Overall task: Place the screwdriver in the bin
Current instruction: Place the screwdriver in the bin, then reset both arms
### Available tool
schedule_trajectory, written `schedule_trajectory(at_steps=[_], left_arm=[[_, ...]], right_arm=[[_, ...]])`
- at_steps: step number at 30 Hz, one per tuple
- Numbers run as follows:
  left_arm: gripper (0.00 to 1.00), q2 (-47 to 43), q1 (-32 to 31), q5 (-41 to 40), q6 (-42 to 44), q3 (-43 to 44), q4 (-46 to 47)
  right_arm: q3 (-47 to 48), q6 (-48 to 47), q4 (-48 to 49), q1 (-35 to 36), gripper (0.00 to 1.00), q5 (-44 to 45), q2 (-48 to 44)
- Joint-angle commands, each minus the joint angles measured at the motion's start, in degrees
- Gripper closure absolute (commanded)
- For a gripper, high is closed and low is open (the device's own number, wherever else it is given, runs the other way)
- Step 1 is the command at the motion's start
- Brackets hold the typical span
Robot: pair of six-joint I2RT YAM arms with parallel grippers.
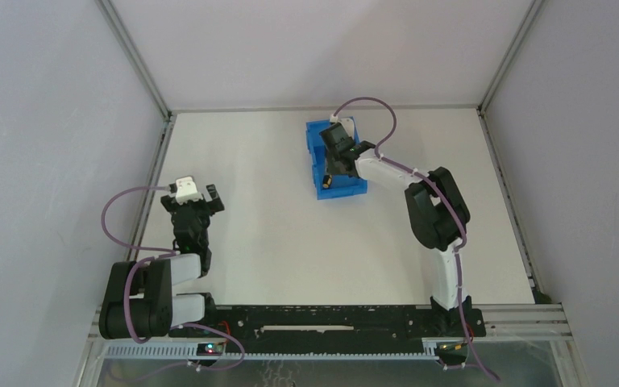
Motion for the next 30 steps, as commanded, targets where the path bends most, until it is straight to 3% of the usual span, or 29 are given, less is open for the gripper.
schedule_trajectory(at_steps=[1,26,27,28,29,30], left_arm=[[0.0,-0.2,-0.2,-0.6,-0.3,2.1,1.2],[0.0,-0.3,-0.2,-0.6,-0.2,2.0,1.2],[0.0,-0.2,-0.2,-0.6,-0.3,2.0,1.2],[0.0,-0.2,-0.2,-0.6,-0.3,2.0,1.2],[0.0,-0.2,-0.2,-0.6,-0.3,2.0,1.2],[0.0,-0.2,-0.2,-0.6,-0.3,2.0,1.2]], right_arm=[[3.0,-1.1,-1.2,1.0,0.48,3.1,-6.7],[13.7,-7.0,-11.8,6.2,0.52,10.2,-23.8],[14.0,-7.2,-12.0,6.3,0.47,10.3,-23.9],[14.1,-7.4,-12.2,6.5,0.33,10.6,-24.2],[14.2,-7.7,-12.2,6.7,0.1,11.1,-24.4],[14.1,-7.9,-12.2,6.8,0.02,11.5,-24.7]])
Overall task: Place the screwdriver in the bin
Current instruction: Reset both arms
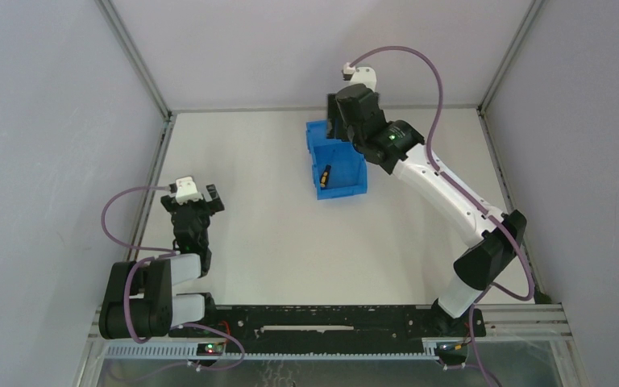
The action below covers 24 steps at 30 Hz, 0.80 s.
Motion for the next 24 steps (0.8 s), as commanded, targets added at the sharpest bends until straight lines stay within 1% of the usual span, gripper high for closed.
schedule_trajectory(at_steps=[1,5,10,17,24], left_arm=[[0.0,-0.2,-0.2,-0.6,-0.2,2.0,1.2],[0.0,-0.2,-0.2,-0.5,-0.2,2.0,1.2],[0.0,-0.2,-0.2,-0.5,-0.3,2.0,1.2],[0.0,-0.2,-0.2,-0.6,-0.3,2.0,1.2],[0.0,-0.3,-0.3,-0.6,-0.3,2.0,1.2]], right_arm=[[2.2,-1.9,-0.9,1.0,0.01,2.8,-3.3],[1.0,-2.8,-1.2,0.0,0.0,1.3,-5.1],[-2.6,-3.7,-1.2,-3.3,0.0,-1.5,-8.9],[-7.6,-5.9,-2.7,-11.8,0.0,-6.0,-15.5],[-13.1,-8.7,-2.9,-21.6,0.0,-12.5,-22.2]])
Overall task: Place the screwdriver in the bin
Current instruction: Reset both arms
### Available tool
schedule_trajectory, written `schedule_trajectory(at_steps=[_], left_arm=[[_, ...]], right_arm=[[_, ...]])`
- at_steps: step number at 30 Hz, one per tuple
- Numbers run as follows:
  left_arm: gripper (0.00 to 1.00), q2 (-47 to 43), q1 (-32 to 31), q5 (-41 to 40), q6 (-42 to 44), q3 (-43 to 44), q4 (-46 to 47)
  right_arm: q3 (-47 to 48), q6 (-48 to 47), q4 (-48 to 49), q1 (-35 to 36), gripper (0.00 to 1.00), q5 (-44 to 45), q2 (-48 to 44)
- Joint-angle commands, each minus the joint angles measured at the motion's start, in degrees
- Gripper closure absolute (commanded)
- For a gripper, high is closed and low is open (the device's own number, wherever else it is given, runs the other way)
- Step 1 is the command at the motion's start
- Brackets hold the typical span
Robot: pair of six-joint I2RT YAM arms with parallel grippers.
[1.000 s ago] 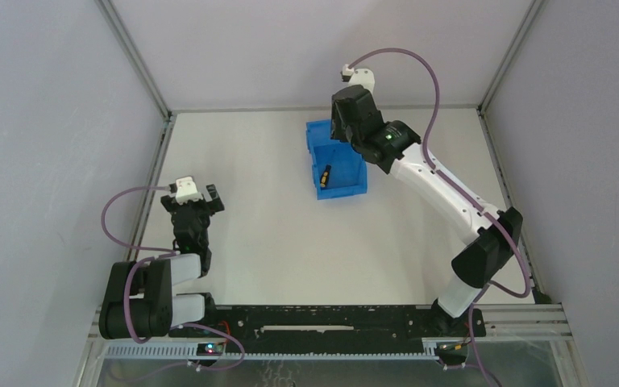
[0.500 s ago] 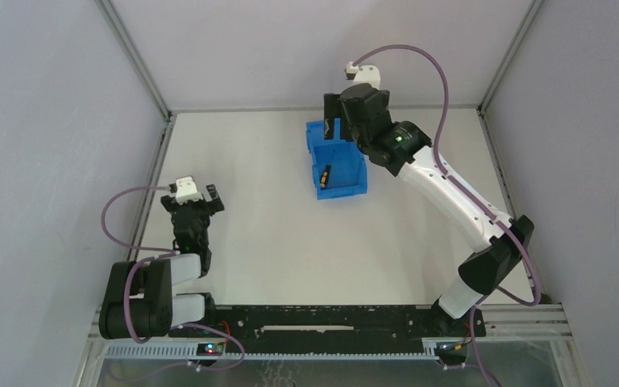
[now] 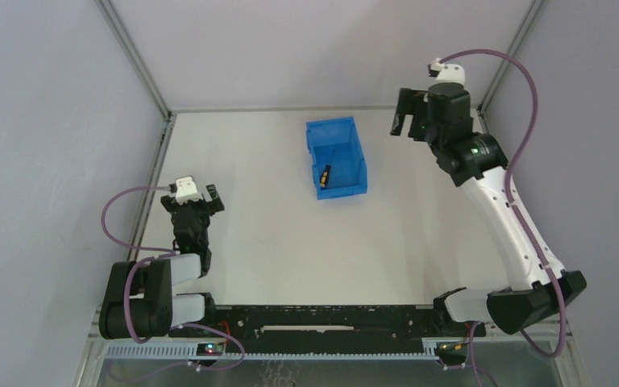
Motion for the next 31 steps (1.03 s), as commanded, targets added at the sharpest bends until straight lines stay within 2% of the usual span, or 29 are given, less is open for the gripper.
schedule_trajectory(at_steps=[1,18,31], left_arm=[[0.0,-0.2,-0.3,-0.6,-0.3,2.0,1.2],[0.0,-0.2,-0.2,-0.6,-0.3,2.0,1.2],[0.0,-0.3,-0.2,-0.5,-0.3,2.0,1.2]], right_arm=[[-2.2,-3.7,-0.2,-4.9,0.0,-5.3,-4.5],[-3.5,-7.4,-0.8,-23.4,0.0,-19.1,-4.3],[-5.2,-9.5,1.3,-23.8,0.0,-22.6,-5.9]])
